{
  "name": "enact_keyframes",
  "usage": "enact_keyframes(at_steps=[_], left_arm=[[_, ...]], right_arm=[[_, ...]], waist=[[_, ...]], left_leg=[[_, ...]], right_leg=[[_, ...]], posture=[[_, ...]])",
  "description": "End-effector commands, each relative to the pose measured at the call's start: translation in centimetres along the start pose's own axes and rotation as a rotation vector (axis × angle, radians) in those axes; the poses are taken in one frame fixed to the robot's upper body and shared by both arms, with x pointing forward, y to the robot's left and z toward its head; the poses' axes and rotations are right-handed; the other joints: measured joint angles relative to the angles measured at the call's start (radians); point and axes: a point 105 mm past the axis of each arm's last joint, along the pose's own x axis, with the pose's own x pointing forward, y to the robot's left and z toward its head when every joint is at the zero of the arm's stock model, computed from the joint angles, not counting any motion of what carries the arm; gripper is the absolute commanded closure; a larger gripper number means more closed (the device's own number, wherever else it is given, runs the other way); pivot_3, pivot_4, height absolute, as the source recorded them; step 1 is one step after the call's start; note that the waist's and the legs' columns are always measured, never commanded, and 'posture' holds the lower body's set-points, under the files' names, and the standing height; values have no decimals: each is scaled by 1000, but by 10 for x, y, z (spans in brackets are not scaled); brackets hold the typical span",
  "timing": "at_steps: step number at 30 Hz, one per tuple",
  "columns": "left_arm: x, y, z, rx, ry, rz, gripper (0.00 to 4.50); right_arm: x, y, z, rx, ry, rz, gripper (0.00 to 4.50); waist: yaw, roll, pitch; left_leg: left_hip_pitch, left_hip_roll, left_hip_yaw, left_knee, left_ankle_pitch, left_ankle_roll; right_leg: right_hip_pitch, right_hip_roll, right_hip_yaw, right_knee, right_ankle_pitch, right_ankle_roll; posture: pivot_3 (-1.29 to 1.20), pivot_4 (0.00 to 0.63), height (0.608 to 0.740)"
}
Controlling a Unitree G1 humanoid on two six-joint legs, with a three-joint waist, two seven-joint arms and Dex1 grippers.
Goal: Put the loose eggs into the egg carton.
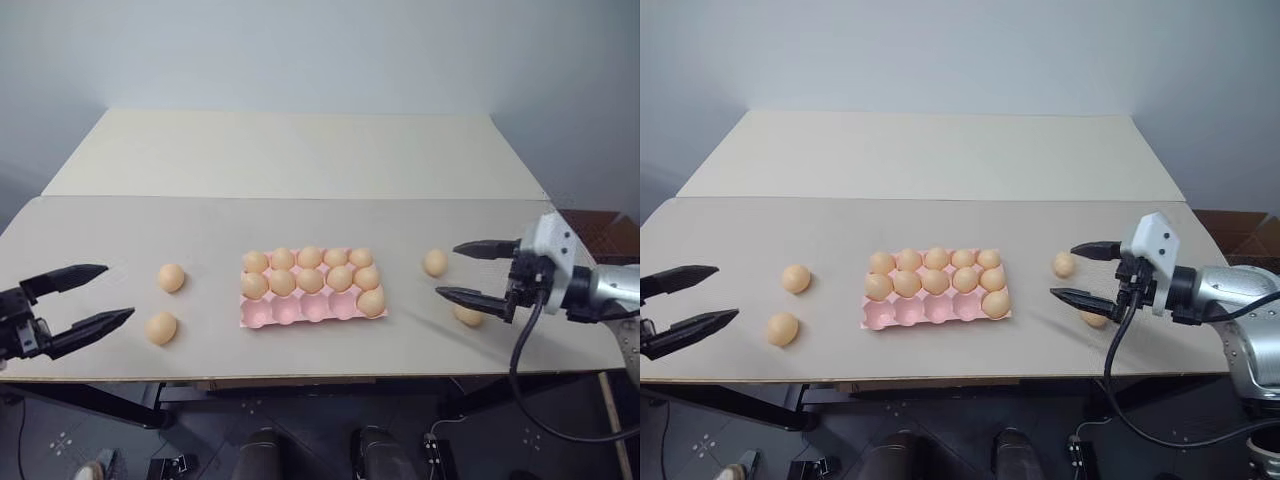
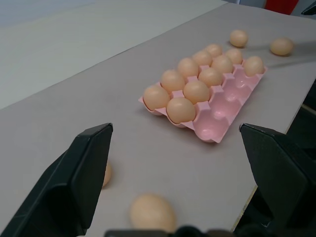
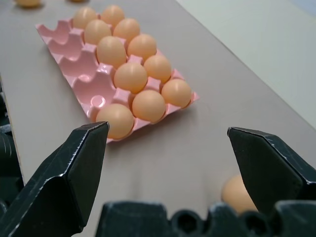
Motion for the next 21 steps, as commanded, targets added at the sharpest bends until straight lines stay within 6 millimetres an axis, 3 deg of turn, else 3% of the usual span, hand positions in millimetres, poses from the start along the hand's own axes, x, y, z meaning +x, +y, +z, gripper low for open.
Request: enact_keyframes(at_steps=[1,5,12,21], left_arm=[[5,-2,18,64,-57,7,24],[11,-3,16,71,-82,-9,24],[22,-9,20,55,-101,-95,24],[33,-27,21,3,-75,-301,24]], right_arm=[[-5,-11,15,-62,-16,-18,0],[-9,-19,19,-92,26,-16,0],[-28,-31,18,-57,106,-186,0],[-22,1,-19,180,345,-276,0]], waist=[[2,0,0],[3,0,0],[3,1,0],[-1,1,0]], left_leg=[[0,0,0,0,0,0],[2,0,0,0,0,0],[1,0,1,0,0,0],[1,2,1,0,0,0]], right_leg=[[0,0,0,0,0,0],[1,1,0,0,-1,0],[0,1,0,0,1,-1],[0,2,0,0,-1,-1]], posture=[[0,150,740],[0,150,740],[0,150,740],[0,150,740]])
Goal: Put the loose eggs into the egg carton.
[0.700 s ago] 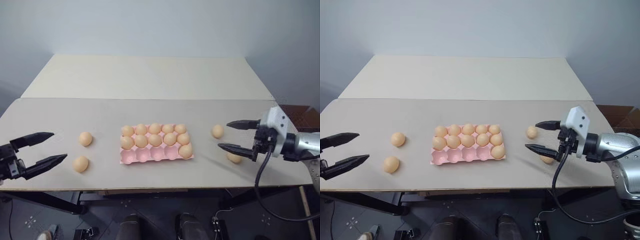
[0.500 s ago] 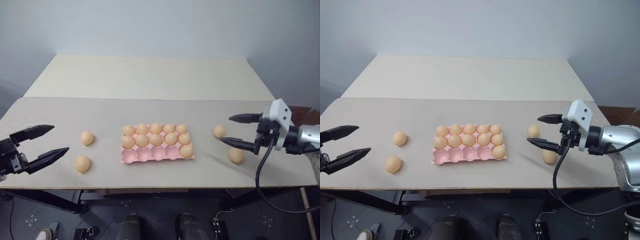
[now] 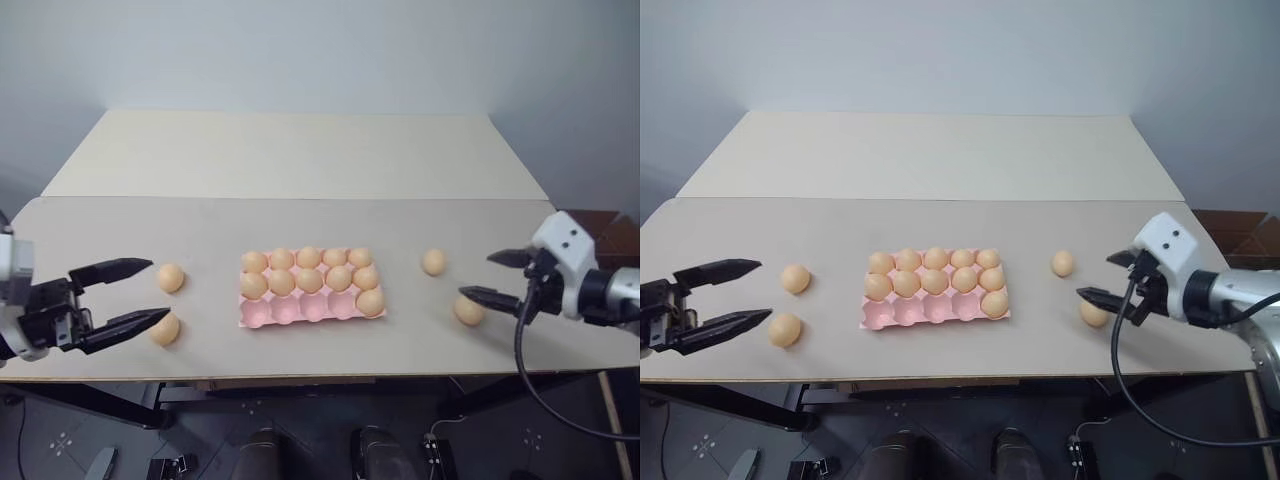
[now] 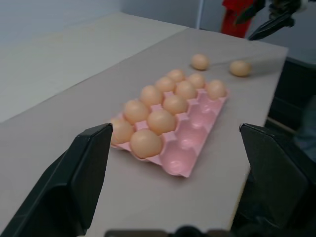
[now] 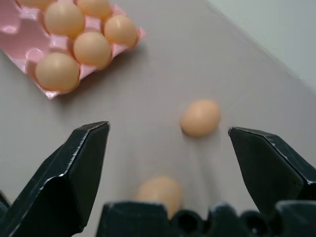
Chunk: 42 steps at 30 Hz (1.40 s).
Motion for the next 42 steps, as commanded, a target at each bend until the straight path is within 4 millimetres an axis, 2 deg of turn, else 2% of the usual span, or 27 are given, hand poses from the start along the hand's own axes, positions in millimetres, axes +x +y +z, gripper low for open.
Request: enact_keyframes(at_steps=[1,9,13,16,20,22,23,25,28,30,33,37,42], left_arm=[[3,-6,13,19,-5,-78,24],[13,-6,16,27,3,-144,24],[13,-6,14,25,1,-144,24],[14,-6,14,29,4,-142,0],[12,-6,17,37,2,-137,0],[12,-6,16,40,7,-136,0],[12,-6,16,40,7,-135,0],[11,-6,16,40,6,-132,0],[8,-7,17,39,5,-123,0],[5,-6,17,35,7,-114,0],[1,-6,16,28,13,-106,0],[2,-8,16,25,15,-105,0],[2,-10,17,28,10,-99,0]], right_arm=[[1,4,-5,35,61,-59,0],[20,-1,-49,136,244,-164,0],[34,-5,-58,175,250,-198,0],[42,-8,-60,182,254,-213,557],[44,-8,-47,185,197,-219,1950],[42,-8,-40,165,177,-223,2445],[41,-8,-37,158,167,-221,2542],[38,-1,-21,129,117,-188,2542],[36,20,19,53,-6,-82,2542],[42,38,41,17,-77,5,2542],[62,76,72,-27,-182,163,2542],[93,108,83,-55,-185,249,2542],[114,124,79,-86,-153,255,2542]], waist=[[-1,0,0],[1,0,0],[-2,0,0],[-5,1,0],[-5,1,0],[-5,1,0],[-5,1,0],[-4,1,0],[-7,1,1],[-15,1,1],[-24,1,0],[-21,1,0],[-16,1,0]], left_leg=[[0,0,0,0,0,0],[-1,-1,0,0,0,0],[-1,-2,0,0,0,0],[-1,-1,0,0,0,0],[-1,-1,-1,0,0,0],[-1,-1,-1,0,0,0],[-2,-1,-1,0,0,0],[-2,-1,-1,0,0,0],[-1,0,-1,0,0,0],[-1,1,0,0,0,0],[-1,5,-1,0,0,0],[0,7,-2,-1,0,-1],[-2,6,-2,-2,0,-1]], right_leg=[[0,0,0,0,0,0],[0,1,0,-1,-1,0],[0,1,0,-1,-1,0],[-1,1,1,0,-1,1],[-1,2,1,0,0,1],[-1,2,1,0,0,1],[-1,2,1,0,0,1],[-1,2,1,-1,-1,1],[-1,2,1,0,-1,1],[-1,4,1,0,-1,2],[-1,8,2,-1,-1,2],[-2,12,2,1,1,-1],[-3,10,1,1,3,-6]], posture=[[0,150,740],[0,150,740],[0,150,740],[0,150,740],[0,150,740],[0,150,740],[0,150,740],[0,150,740],[0,150,740],[0,150,740],[0,150,740],[0,150,740],[0,150,740]])
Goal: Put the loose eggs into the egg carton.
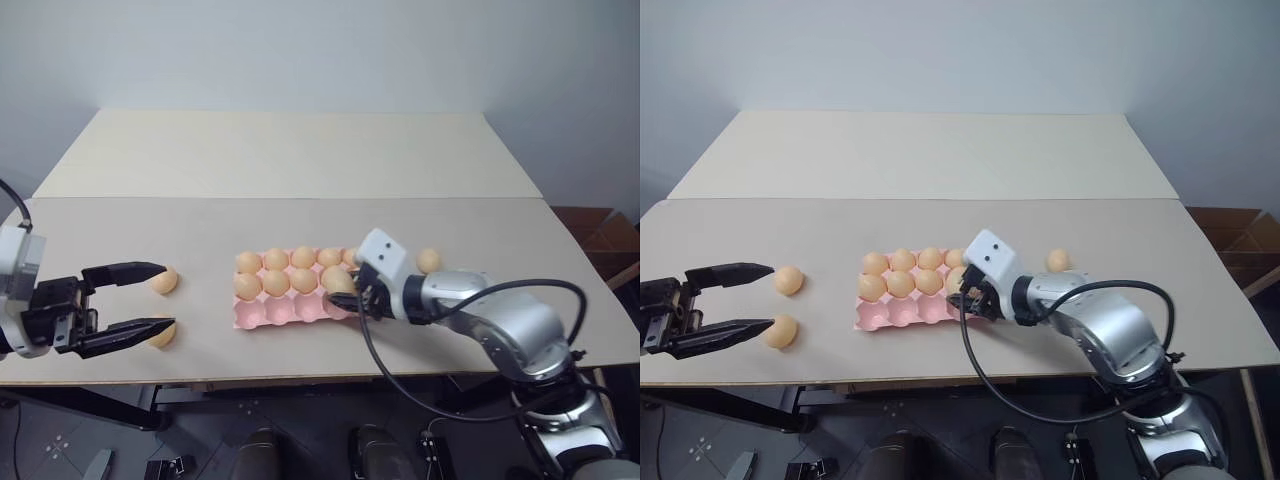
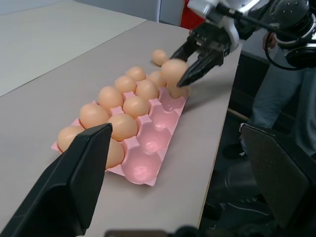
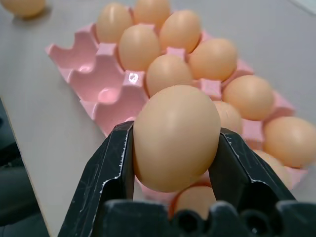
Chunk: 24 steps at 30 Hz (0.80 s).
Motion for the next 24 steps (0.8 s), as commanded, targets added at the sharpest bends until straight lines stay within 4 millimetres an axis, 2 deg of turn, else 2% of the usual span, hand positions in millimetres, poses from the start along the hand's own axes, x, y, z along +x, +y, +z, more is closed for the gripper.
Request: enact_keyframes(at_steps=[1,3,7,10,11,15,18,21,24], left_arm=[[-1,-5,10,46,-5,1,0],[-2,-5,10,47,-3,5,0],[-2,-6,10,47,-1,8,0],[-3,-6,11,48,-1,11,0],[-3,-6,11,50,0,14,0],[-9,-3,11,45,4,39,0],[-20,3,4,20,7,96,0],[-32,7,-6,-7,24,142,0],[-38,7,-12,-28,24,166,0]], right_arm=[[5,0,6,-56,-17,-28,2542],[7,0,2,-59,-4,-34,2542],[8,0,5,-51,-19,-22,1270],[-1,-3,13,-49,-50,-30,239],[-7,-5,16,-52,-61,-33,51],[-43,-20,25,-64,-114,-73,51],[-80,-40,25,-80,-155,-113,51],[-117,-63,11,-145,-165,-162,51],[-145,-71,-11,-176,-136,-130,51]], waist=[[-1,0,0],[-3,0,0],[-5,0,0],[-5,0,0],[-5,0,0],[1,0,0],[4,0,0],[7,0,0],[8,0,0]], left_leg=[[0,0,0,0,0,0],[-1,0,0,0,0,0],[0,1,0,0,0,0],[0,1,0,0,0,0],[0,1,0,0,0,0],[-1,1,0,0,0,0],[-1,1,0,0,0,0],[-1,0,0,0,0,0],[1,1,0,0,0,0]], right_leg=[[0,0,0,0,0,0],[0,0,0,0,0,0],[-1,1,0,1,0,0],[-1,1,0,1,0,0],[-1,1,0,1,0,0],[-2,1,0,1,0,1],[-2,0,0,-1,0,0],[-1,1,0,-1,-3,3],[1,1,0,-1,-6,3]], posture=[[0,150,740],[0,150,740],[0,150,740],[0,150,740],[0,150,740],[0,150,740],[0,150,740],[0,150,740],[0,150,740]])
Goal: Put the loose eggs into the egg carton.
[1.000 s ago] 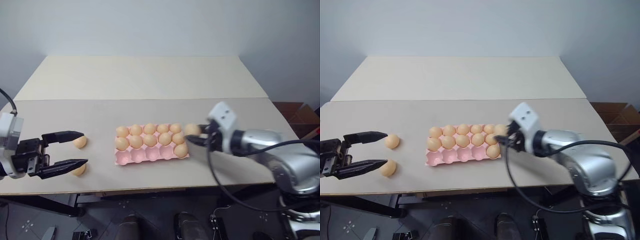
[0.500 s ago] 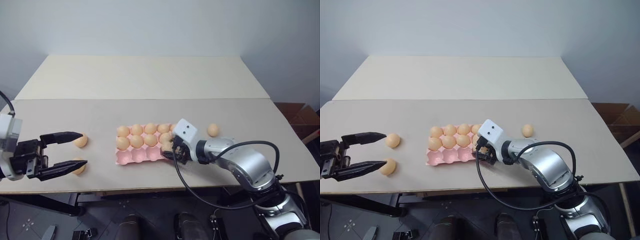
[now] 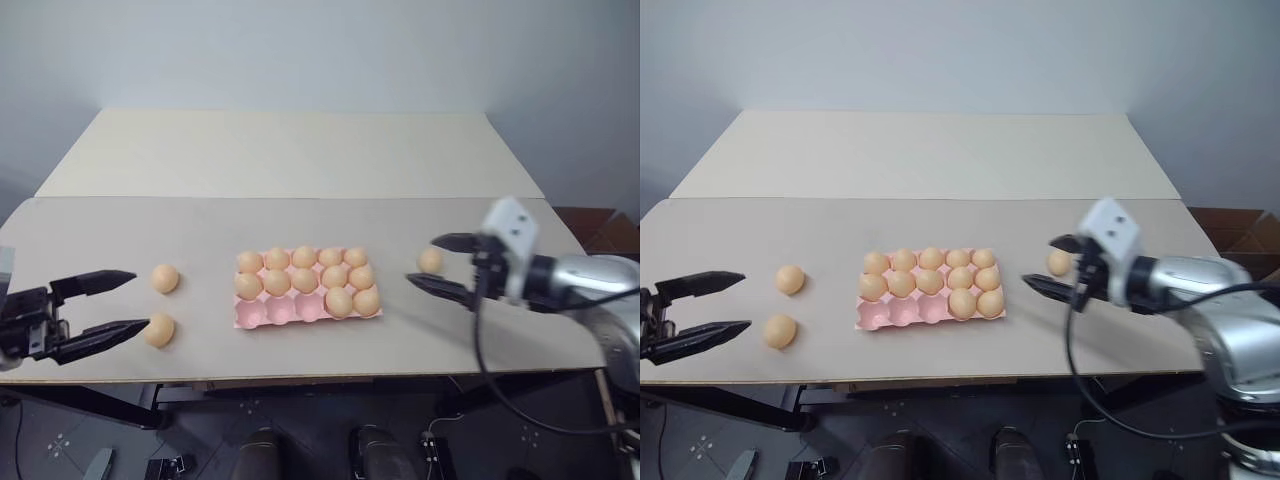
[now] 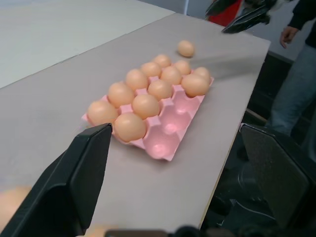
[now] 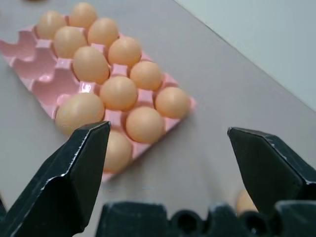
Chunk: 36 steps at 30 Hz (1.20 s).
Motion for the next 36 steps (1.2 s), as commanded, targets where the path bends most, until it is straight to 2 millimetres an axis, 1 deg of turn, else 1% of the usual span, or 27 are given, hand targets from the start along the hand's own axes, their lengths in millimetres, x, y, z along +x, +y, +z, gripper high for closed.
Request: enact_keyframes(at_steps=[1,3,6,8,12,15,17,19,21,24,25,26,27,29,32,34,36], left_arm=[[-10,1,2,26,-20,34,0],[-14,2,-4,3,-25,57,0],[-19,1,-14,-16,3,73,0],[-19,-1,-14,-15,7,70,0],[-18,-1,-11,-9,0,66,0],[-16,-1,-8,1,-6,56,0],[-13,-1,-5,10,-13,46,0],[-8,-1,-2,22,-23,35,0],[-5,0,1,34,-29,24,0],[-3,0,3,43,-32,18,0],[-2,1,3,45,-33,17,0],[-2,1,3,46,-33,15,0],[-2,1,3,47,-33,14,0],[0,1,4,51,-35,8,0],[1,1,6,58,-36,5,0],[1,1,6,61,-37,6,0],[1,1,6,64,-36,7,0]], right_arm=[[-37,-13,-5,-100,-44,36,51],[-49,-17,-21,-93,-11,44,51],[-55,-16,-34,-73,0,55,51],[-53,-16,-37,-64,-4,48,51],[-49,-15,-35,-64,-14,43,51],[-45,-19,-32,-52,-19,27,51],[-35,-27,-32,-40,2,-19,51],[-16,-42,-40,-1,72,-123,51],[1,-52,-47,66,135,-188,51],[23,-58,-50,136,157,-223,51],[30,-60,-51,154,155,-232,51],[38,-63,-53,176,162,-253,51],[45,-66,-56,192,170,-271,51],[62,-72,-68,231,224,-320,51],[74,-76,-79,243,270,-347,51],[78,-78,-86,237,289,-363,51],[80,-81,-88,243,284,-385,436]], waist=[[1,0,0],[0,0,0],[-5,0,0],[-8,0,0],[-8,0,0],[-7,0,0],[-7,0,0],[-12,0,0],[-14,0,0],[-13,0,0],[-14,0,0],[-14,0,0],[-14,0,0],[-14,0,0],[-12,0,0],[-10,0,0],[-13,0,0]], left_leg=[[1,0,0,0,0,0],[2,1,0,0,0,0],[5,1,2,0,0,0],[5,1,2,-1,0,0],[5,1,2,-1,0,0],[5,1,2,-1,-1,-1],[5,1,3,-1,-1,-1],[5,2,3,-1,-1,-1],[6,2,3,-1,-1,-1],[5,1,4,-2,-1,-1],[4,1,4,-2,-1,-1],[3,1,5,-3,-1,-1],[2,0,5,-3,-1,-1],[1,0,5,-3,-1,-1],[1,0,6,-3,-1,-1],[0,-1,5,-3,-1,-1],[0,-1,5,-3,-1,-1]], right_leg=[[1,0,0,0,0,0],[2,0,0,0,0,0],[3,0,1,0,0,0],[2,0,2,1,0,0],[2,0,2,1,0,0],[2,0,3,1,0,-1],[1,0,3,1,0,-1],[1,0,3,1,0,-1],[1,0,4,1,1,-2],[-1,0,5,1,1,-4],[-2,1,5,1,4,-8],[-3,1,6,1,4,-9],[-3,1,6,1,5,-7],[-4,1,7,1,7,-4],[-5,1,7,1,7,-4],[-5,1,7,1,7,-3],[-5,0,7,1,7,-3]], posture=[[0,150,740],[0,150,740],[0,150,740],[0,150,740],[0,150,740],[0,150,740],[0,150,740],[0,150,740],[0,150,740],[0,150,740],[0,150,740],[0,150,740],[0,150,740],[0,150,740],[0,150,740],[0,150,740],[0,150,740]])
